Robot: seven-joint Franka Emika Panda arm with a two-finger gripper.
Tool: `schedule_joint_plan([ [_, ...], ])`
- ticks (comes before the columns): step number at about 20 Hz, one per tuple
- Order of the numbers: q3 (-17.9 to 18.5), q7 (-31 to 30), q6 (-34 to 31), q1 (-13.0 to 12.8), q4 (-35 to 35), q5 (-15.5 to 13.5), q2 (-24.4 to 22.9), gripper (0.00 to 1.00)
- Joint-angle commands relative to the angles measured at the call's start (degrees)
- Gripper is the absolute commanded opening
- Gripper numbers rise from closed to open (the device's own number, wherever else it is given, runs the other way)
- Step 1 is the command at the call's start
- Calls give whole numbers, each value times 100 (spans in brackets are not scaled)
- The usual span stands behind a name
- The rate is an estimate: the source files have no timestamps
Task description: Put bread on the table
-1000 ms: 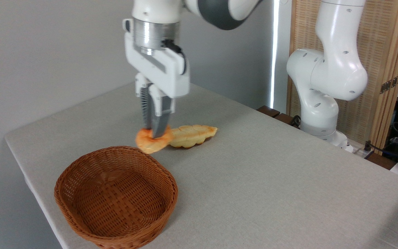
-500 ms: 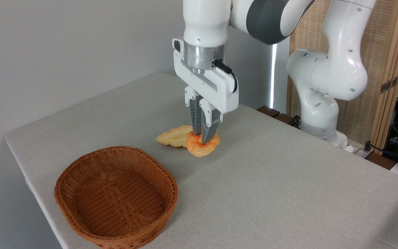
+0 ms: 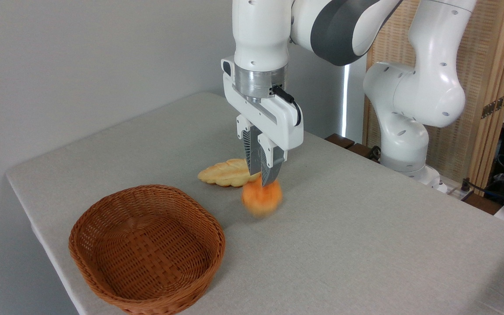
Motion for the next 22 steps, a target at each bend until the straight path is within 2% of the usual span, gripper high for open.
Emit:
schedule_joint_plan([
  [1,81,81,-95,-70,-10,-4,-69,80],
  [6,81,81,-95,-61,-10,-4,-69,84],
  [9,90,63,-104,-70,-2,-4,-69,99],
  [14,81,11,-112,-61,235,5,-52,100],
  [16,72,2,-261,-61,585,5,88,100],
  [19,63,-33,-928,-61,1358,5,431,100],
  [22,37,-410,-1053,-61,1965,14,703,100],
])
